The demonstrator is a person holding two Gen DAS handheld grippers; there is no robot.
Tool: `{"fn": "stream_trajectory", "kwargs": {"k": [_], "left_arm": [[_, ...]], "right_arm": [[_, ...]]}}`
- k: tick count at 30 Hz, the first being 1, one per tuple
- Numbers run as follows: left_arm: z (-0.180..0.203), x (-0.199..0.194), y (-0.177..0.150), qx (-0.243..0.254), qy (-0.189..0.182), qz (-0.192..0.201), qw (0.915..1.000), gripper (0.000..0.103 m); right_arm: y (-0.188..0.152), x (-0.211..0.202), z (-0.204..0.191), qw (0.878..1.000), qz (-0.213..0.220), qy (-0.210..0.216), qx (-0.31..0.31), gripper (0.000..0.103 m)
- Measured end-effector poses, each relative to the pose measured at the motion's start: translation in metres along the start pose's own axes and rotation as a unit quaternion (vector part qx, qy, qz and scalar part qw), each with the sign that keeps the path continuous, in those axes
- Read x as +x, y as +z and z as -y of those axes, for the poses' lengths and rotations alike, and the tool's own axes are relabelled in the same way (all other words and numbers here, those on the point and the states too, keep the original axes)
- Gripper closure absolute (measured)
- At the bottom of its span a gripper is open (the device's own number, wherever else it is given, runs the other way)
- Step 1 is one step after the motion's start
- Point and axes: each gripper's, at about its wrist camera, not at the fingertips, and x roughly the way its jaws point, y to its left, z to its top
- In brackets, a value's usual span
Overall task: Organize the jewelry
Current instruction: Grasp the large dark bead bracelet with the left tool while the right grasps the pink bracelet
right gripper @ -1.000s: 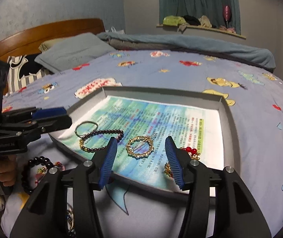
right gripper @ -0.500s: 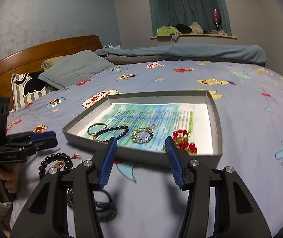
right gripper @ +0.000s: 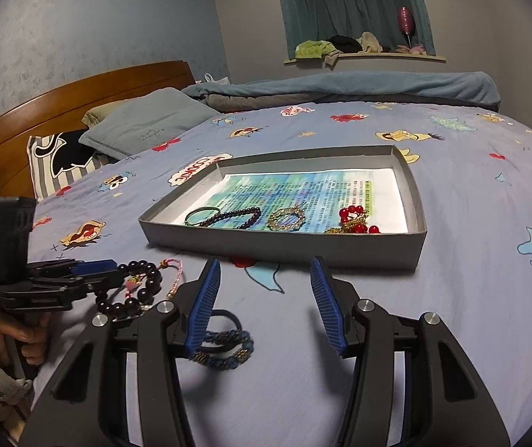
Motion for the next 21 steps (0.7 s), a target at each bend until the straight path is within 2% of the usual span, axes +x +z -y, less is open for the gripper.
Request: {"fn": "stream_trajectory", "kwargs": {"k": [10, 16, 21], "left_arm": [[-0.001, 0.007, -0.002, 0.001, 0.007, -0.014, 0.9999, 0.047], [0.006, 0.011, -0.003, 0.018, 0.031, -0.019, 0.9992, 0.045], [0.008, 0.009, -0.003, 0.022, 0.036, -0.018, 0.9990, 0.046]], "right_arm": [[-0.009, 0.001, -0.011, 1.000, -0.014, 0.003, -0.005, 0.052], [-0.004, 0.006, -0.015, 1.000, -0.023, -0.004, -0.012, 0.052], [0.005, 0.013, -0.025, 0.999, -0.035, -0.007, -0.023, 0.052]]}}
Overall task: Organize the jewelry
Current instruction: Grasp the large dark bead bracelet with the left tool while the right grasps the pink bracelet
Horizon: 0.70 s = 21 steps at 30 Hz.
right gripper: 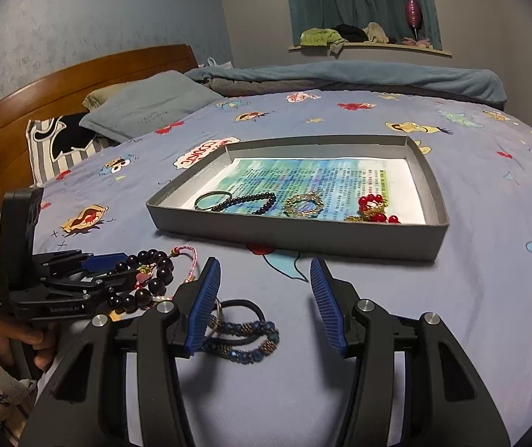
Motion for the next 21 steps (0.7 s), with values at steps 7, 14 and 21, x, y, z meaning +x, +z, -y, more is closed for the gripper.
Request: {"fn": "stream_trajectory", "kwargs": {"k": [7, 14, 21], "left_arm": [[-0.002, -0.006, 0.000, -0.005, -0.005, 0.014, 0.9999, 0.081], [-0.010, -0.020, 0.001, -0.026, -0.011, 0.052, 0.9983, 0.088], [-0.022, -0.026, 0.004, -0.057, -0.004, 0.068, 0.9960, 0.088]], "right_arm": [[0.009, 0.018, -0.024, 0.999, -0.021, 0.007, -0.032, 0.052], [0.017, 0.036, -0.038, 0.997, -0.046, 0.029, -0.050, 0.052], [0.015, 0.052, -0.046, 0.995, -0.071, 0.044, -0.054, 0.053]]}}
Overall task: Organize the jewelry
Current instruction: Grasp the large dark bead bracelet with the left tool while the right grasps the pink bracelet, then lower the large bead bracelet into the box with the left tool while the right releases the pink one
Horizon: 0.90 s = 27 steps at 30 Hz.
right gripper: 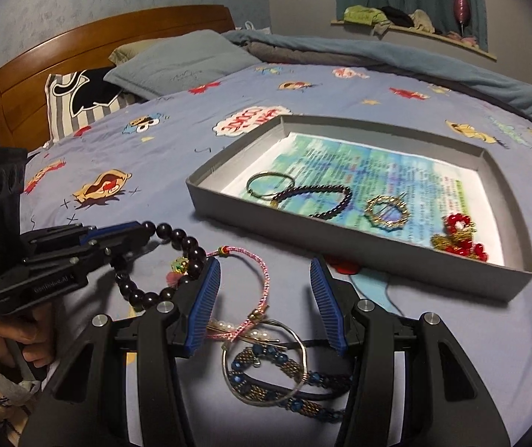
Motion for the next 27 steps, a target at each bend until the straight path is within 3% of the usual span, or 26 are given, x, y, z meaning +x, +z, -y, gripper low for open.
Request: {"fn": "stream_trajectory", "kwargs": {"k": [8, 13, 19, 27], "left_arm": [[0.001, 0.004, 0.000, 0.005, 0.008, -0.012, 0.9999, 0.088], [0.003, -0.002, 0.000, 0.010, 0.002, 0.004, 0.9999, 0.088], [0.009, -0.022, 0.004, 0.025, -0.040, 0.049, 0.9977, 0.088], [0.011, -0.041, 0.023, 0.010, -0.091, 0.094, 0.9914, 0.088]], "right_arm": [[-0.004, 0.012, -0.005, 1.000, -0.021, 0.004, -0.016, 0.092], [-0.004, -0.001, -0.006, 1.000, 0.008, 0.005, -0.018, 0.097], [0.001, -0.024, -0.009, 0.998, 0.048, -0.002, -0.028, 0.098], [0.018, -0.055, 0.002, 0.995, 0.100, -0.006, -0.025, 0.098]]}}
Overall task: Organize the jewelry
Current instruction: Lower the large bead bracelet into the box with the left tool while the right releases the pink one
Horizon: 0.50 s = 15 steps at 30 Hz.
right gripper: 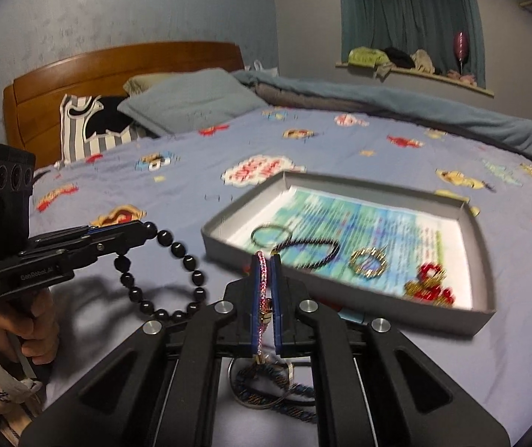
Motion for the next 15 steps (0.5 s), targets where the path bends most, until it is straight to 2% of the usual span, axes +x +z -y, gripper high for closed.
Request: {"fn": "stream_trajectory", "kwargs": {"k": [15], "left_arm": [[0.019, 0.007, 0.040, 0.053, 0.000, 0.024, 0.9983, 0.088]], "right_arm": [[0.029, -0.019, 0.036, 0.998, 0.060, -0.028, 0.010, 0.098]]}}
